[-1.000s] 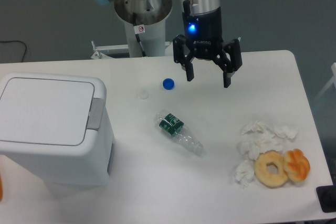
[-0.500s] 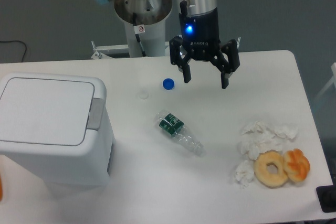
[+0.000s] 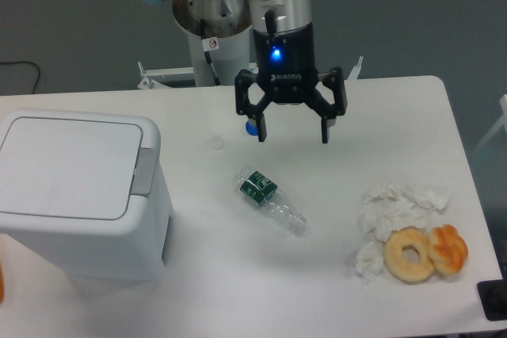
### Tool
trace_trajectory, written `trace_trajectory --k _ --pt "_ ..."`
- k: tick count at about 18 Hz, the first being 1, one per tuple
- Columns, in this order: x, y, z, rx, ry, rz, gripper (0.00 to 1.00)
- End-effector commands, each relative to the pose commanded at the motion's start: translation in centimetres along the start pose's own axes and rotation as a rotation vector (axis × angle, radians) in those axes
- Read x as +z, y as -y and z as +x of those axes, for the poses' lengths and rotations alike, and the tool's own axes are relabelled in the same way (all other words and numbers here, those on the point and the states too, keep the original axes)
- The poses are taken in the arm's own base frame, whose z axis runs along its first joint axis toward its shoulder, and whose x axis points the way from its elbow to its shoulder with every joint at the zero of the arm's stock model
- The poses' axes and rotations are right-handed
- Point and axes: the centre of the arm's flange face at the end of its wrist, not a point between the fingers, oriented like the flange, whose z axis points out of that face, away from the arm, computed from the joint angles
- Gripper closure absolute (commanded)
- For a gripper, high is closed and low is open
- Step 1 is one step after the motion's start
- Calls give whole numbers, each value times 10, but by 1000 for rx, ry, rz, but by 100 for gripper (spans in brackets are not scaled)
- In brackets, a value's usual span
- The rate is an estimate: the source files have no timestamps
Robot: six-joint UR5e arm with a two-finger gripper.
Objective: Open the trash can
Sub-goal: 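Move the open gripper toward the white trash bin's lid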
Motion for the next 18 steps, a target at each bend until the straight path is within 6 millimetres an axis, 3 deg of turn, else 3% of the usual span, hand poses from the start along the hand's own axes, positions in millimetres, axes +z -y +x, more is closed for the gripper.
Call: trace_trajectory --k 4,8,18 --pt "-1 13 18 -88 -25 19 0" --pt "4 27 23 -85 -63 41 0" --pt "8 27 57 -157 -125 31 0"
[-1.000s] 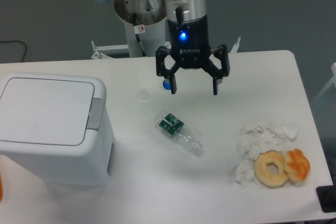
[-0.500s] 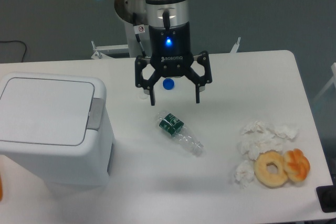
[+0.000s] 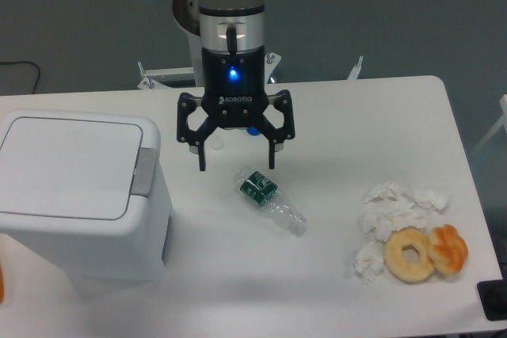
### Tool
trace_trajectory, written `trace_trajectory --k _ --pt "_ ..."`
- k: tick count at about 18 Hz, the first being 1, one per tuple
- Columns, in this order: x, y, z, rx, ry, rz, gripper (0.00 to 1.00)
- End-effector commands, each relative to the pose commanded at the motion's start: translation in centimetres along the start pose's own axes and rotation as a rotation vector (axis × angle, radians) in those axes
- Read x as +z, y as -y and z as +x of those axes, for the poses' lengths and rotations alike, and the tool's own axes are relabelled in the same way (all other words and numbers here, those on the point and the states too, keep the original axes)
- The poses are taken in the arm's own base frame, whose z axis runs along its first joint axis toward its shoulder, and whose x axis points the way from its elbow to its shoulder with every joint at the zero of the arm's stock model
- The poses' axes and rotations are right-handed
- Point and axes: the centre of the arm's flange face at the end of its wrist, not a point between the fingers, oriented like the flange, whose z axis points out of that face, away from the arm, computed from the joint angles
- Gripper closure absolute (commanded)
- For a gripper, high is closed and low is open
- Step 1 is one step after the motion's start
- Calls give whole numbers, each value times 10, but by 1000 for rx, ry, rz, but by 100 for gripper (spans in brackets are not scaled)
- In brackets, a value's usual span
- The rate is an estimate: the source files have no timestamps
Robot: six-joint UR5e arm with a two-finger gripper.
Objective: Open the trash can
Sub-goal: 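Move the open gripper toward the white trash bin's lid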
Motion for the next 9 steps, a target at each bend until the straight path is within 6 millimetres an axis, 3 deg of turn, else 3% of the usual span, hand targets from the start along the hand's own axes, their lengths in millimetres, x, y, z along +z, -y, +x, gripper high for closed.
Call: trace_trajectory --k 9 --pt "15 -3 38 53 -43 -24 0"
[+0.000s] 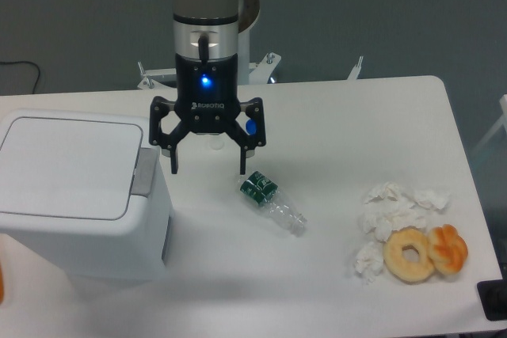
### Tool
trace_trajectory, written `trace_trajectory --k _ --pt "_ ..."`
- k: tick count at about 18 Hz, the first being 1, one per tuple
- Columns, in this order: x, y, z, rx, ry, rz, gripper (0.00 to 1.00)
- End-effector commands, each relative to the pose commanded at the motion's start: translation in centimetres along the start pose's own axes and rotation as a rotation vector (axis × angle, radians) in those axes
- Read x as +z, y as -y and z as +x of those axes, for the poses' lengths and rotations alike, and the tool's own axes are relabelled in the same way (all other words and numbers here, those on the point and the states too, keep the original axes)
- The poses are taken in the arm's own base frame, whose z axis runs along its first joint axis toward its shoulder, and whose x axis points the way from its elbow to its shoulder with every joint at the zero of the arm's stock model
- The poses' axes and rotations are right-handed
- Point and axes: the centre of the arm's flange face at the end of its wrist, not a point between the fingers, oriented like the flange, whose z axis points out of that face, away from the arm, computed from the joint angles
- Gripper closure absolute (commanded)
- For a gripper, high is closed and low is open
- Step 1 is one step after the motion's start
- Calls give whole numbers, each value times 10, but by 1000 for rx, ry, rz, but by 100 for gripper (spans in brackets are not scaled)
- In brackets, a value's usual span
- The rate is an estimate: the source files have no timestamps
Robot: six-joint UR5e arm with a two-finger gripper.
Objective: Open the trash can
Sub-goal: 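Move the open gripper toward the white trash bin's lid, then lower the gripper onto the lid edge and push it open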
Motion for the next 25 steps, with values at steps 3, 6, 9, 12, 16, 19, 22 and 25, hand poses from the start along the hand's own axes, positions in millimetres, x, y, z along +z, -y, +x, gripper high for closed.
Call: trace_trajectory --k 3,6,9,12,16,19,22,25 --pt "5 -3 5 7 -8 -10 0" --pt "11 -5 12 15 -18 -21 0" --pt "13 -7 15 19 -20 -26 0" --pt "15 -9 15 22 -22 -31 0" --pt "16 -10 17 27 -24 -33 0" --pt "17 -10 15 27 -23 -34 0" --pt "17 -10 15 28 -23 -34 0" --pt "17 -10 15 27 -23 -36 0"
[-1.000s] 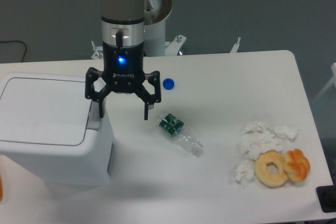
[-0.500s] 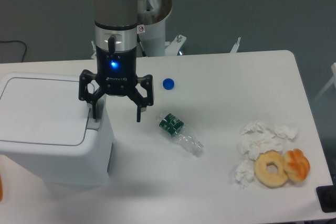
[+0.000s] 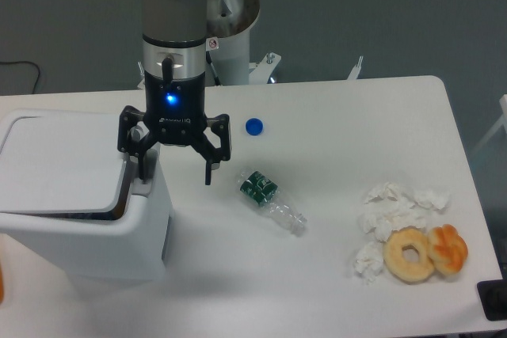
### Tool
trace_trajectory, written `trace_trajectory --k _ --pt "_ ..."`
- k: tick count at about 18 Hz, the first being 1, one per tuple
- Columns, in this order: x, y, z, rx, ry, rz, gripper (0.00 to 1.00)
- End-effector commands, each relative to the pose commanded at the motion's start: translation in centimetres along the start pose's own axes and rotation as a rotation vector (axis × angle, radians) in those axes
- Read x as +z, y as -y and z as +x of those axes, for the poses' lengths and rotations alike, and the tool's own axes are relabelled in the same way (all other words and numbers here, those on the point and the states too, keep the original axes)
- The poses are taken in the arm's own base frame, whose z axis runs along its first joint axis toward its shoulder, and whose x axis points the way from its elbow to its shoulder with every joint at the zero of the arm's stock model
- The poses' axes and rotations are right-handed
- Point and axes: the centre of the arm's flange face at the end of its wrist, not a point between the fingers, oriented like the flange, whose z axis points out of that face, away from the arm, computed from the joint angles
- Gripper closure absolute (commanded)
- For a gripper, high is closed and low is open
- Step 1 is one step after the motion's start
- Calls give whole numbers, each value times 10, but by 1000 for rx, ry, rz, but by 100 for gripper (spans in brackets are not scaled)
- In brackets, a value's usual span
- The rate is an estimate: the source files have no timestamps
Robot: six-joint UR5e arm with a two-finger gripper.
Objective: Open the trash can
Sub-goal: 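Lower the gripper onto the lid edge and push it open, then raise the gripper away from the opened bin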
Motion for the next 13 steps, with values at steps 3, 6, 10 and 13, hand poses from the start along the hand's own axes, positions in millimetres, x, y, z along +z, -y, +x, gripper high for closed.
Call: trace_trajectory --k 3,6,10,13 --pt "-6 5 -2 2 6 16 0" --pt "-16 10 -8 -3 15 36 0" --pt "-26 12 -27 -33 1 63 0" --pt "-31 13 -41 -51 4 76 0"
